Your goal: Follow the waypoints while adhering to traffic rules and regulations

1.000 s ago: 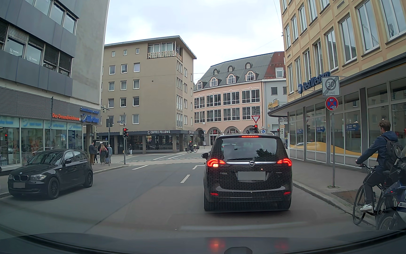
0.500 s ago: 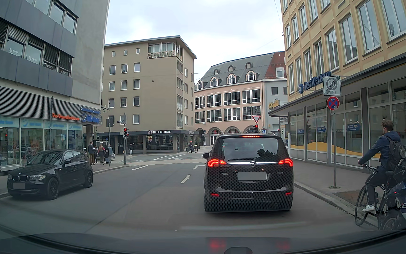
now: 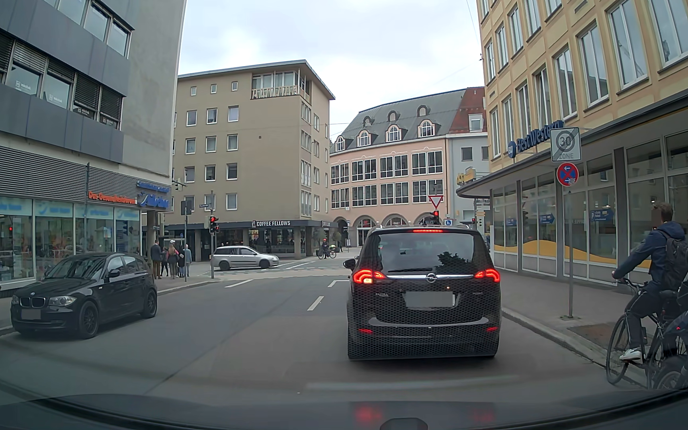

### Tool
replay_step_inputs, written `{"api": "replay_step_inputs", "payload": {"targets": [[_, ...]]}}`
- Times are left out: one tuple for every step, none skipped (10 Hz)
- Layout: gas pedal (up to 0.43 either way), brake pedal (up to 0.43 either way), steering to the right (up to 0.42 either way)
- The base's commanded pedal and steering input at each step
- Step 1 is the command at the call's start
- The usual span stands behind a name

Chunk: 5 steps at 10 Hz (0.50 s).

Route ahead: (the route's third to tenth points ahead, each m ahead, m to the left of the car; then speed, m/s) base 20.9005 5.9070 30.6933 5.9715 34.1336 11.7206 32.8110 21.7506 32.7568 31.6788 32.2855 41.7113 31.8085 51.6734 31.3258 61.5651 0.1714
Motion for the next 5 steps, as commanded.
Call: {"api": "replay_step_inputs", "payload": {"targets": [[0.000, 0.091, -0.139], [0.000, 0.091, -0.139], [0.000, 0.091, -0.139], [0.000, 0.098, -0.139], [0.000, 0.098, -0.139]]}}
